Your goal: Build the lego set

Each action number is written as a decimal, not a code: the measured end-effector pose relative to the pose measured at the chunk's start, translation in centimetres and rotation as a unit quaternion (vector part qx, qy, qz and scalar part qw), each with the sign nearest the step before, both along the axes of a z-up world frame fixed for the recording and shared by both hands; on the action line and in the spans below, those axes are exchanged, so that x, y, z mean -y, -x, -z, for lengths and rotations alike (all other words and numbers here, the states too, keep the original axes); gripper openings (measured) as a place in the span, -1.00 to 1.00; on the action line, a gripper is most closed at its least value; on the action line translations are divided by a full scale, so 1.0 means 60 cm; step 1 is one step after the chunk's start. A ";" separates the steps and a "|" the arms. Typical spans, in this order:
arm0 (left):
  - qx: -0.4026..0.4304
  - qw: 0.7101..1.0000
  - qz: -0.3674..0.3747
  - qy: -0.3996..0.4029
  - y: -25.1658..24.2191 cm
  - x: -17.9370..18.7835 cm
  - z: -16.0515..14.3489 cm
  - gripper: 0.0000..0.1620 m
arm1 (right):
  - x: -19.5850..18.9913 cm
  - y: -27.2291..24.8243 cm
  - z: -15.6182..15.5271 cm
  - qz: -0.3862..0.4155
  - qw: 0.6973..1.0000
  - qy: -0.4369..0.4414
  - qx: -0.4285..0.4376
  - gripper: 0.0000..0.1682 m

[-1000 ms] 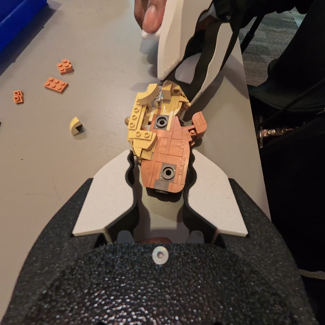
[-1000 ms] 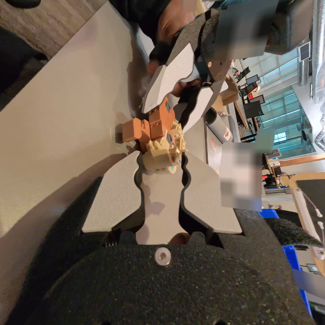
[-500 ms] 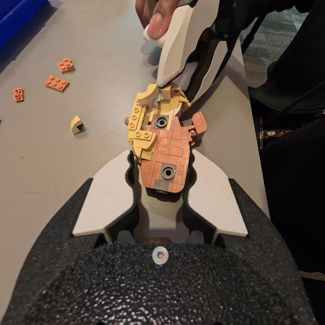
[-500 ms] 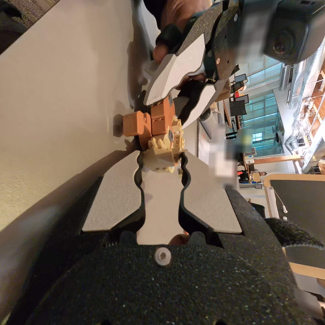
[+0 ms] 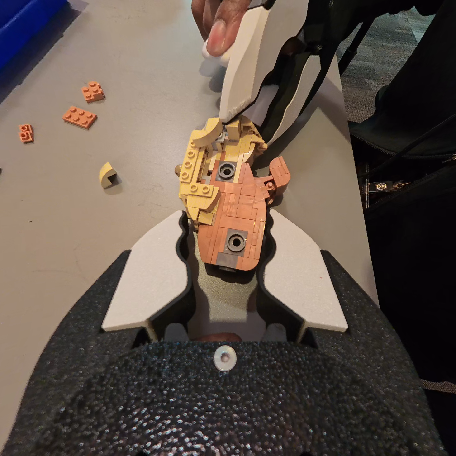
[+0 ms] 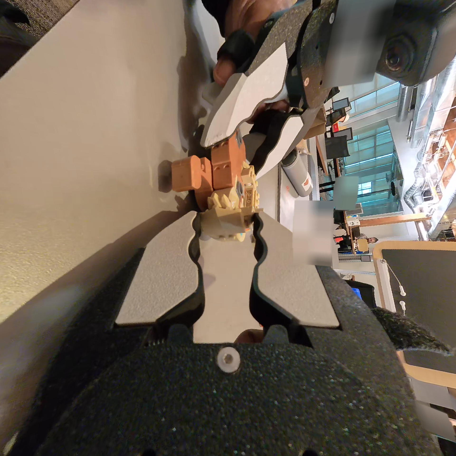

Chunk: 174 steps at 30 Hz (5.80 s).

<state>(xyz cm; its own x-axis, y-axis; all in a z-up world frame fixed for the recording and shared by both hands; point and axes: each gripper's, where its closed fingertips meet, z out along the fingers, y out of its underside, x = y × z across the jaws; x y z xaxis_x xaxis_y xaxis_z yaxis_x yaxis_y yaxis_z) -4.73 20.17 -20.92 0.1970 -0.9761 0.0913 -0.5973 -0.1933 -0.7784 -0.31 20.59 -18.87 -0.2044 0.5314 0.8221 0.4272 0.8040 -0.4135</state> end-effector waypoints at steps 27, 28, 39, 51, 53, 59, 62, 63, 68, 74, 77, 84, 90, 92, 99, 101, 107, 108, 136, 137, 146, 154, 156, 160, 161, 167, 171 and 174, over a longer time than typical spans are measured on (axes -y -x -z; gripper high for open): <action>-0.004 0.999 0.020 -0.036 -0.003 0.008 -0.001 -0.27 | 0.001 -0.019 -0.022 -0.039 0.996 0.085 0.004 -0.39; -0.004 0.999 0.025 -0.040 -0.004 0.010 -0.001 -0.27 | 0.000 -0.019 -0.026 -0.047 0.993 0.107 0.011 -0.39; -0.005 0.997 0.054 -0.061 -0.005 0.024 -0.002 -0.24 | -0.001 -0.010 -0.044 -0.078 0.941 0.319 0.079 -0.43; 0.014 0.996 0.029 -0.079 0.009 0.023 -0.014 -0.15 | 0.004 0.001 -0.060 -0.121 0.915 0.331 0.194 -0.50; 0.022 0.996 0.016 -0.086 0.013 0.021 -0.019 -0.16 | 0.003 0.006 -0.057 -0.112 0.897 0.359 0.235 -0.52; 0.064 0.988 -0.056 -0.126 0.031 0.012 -0.047 -0.22 | -0.011 0.014 -0.038 0.003 0.866 0.417 0.276 -0.62; 0.092 0.983 -0.080 -0.140 0.034 0.017 -0.064 -0.28 | -0.006 0.018 -0.052 0.024 0.860 0.463 0.215 -0.66; 0.092 0.983 -0.078 -0.139 0.033 0.021 -0.064 -0.28 | -0.005 0.018 -0.055 0.031 0.858 0.474 0.194 -0.67; 0.063 0.986 -0.074 -0.133 0.026 0.021 -0.049 -0.27 | -0.003 0.013 -0.042 0.073 0.845 0.515 0.127 -0.65; 0.050 0.986 -0.083 -0.134 0.013 0.016 -0.045 -0.29 | 0.000 0.009 -0.020 0.110 0.831 0.528 0.132 -0.70; 0.048 0.985 -0.091 -0.141 0.013 0.017 -0.050 -0.30 | 0.002 0.011 -0.020 0.114 0.830 0.532 0.128 -0.81; 0.074 0.976 -0.115 -0.168 0.010 0.021 -0.082 -0.33 | 0.003 0.013 -0.024 0.118 0.835 0.529 0.096 -0.90; 0.117 0.966 -0.135 -0.187 -0.004 0.023 -0.119 -0.37 | -0.003 0.016 -0.084 0.092 0.849 0.519 -0.035 -0.90; 0.132 0.963 -0.140 -0.189 -0.014 0.023 -0.129 -0.38 | -0.003 0.016 -0.115 0.072 0.841 0.525 -0.105 -0.91; 0.189 0.920 -0.125 -0.321 -0.057 0.029 -0.207 -0.47 | 0.037 -0.015 -0.215 -0.095 0.658 0.683 -0.303 -0.91; 0.163 0.896 -0.086 -0.405 -0.065 0.041 -0.228 -0.52 | 0.050 -0.020 -0.212 -0.117 0.620 0.716 -0.300 -0.91; 0.082 0.886 0.048 -0.455 -0.094 0.067 -0.212 -0.63 | 0.098 -0.013 -0.181 -0.124 0.620 0.739 -0.232 -0.91; 0.071 0.886 0.072 -0.452 -0.099 0.074 -0.203 -0.68 | 0.103 -0.011 -0.179 -0.124 0.623 0.738 -0.228 -0.91; 0.260 0.897 -0.214 -0.285 -0.090 0.018 -0.242 -0.90 | 0.034 -0.038 -0.232 -0.124 0.609 0.648 -0.440 -0.64; 0.258 0.903 -0.216 -0.265 -0.089 0.014 -0.234 -0.90 | 0.028 -0.042 -0.232 -0.120 0.606 0.649 -0.444 -0.63; 0.160 0.952 -0.172 -0.197 -0.124 0.031 -0.170 -0.90 | 0.004 -0.104 -0.286 -0.187 0.512 0.628 -0.555 -0.30; 0.142 0.964 -0.134 -0.180 -0.144 0.054 -0.158 -0.90 | 0.031 -0.184 -0.357 -0.301 0.426 0.572 -0.633 -0.02; 0.160 0.965 -0.113 -0.174 -0.157 0.066 -0.165 -0.91 | 0.044 -0.199 -0.373 -0.334 0.404 0.565 -0.637 0.05; 0.174 0.962 -0.079 -0.197 -0.170 0.082 -0.174 -0.90 | 0.062 -0.202 -0.385 -0.356 0.402 0.559 -0.631 0.11; 0.180 0.959 -0.071 -0.206 -0.172 0.086 -0.178 -0.90 | 0.066 -0.199 -0.385 -0.357 0.407 0.560 -0.627 0.13; 0.160 0.962 -0.020 -0.223 -0.181 0.106 -0.163 -0.90 | 0.096 -0.170 -0.387 -0.367 0.454 0.571 -0.578 0.17; 0.140 0.969 0.025 -0.201 -0.184 0.123 -0.146 -0.90 | 0.116 -0.142 -0.384 -0.374 0.484 0.599 -0.516 0.20; 0.127 0.972 0.037 -0.192 -0.183 0.127 -0.140 -0.90 | 0.121 -0.131 -0.381 -0.365 0.497 0.603 -0.505 0.20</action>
<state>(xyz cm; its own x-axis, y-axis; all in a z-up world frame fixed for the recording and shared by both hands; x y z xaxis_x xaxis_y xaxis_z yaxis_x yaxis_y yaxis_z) 6.25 12.57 -12.53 0.1436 -0.9588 -0.2453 -0.3768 0.1763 -0.9094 7.56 13.34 3.97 -0.5114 0.8501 -0.1255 -0.7132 -0.5014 -0.4898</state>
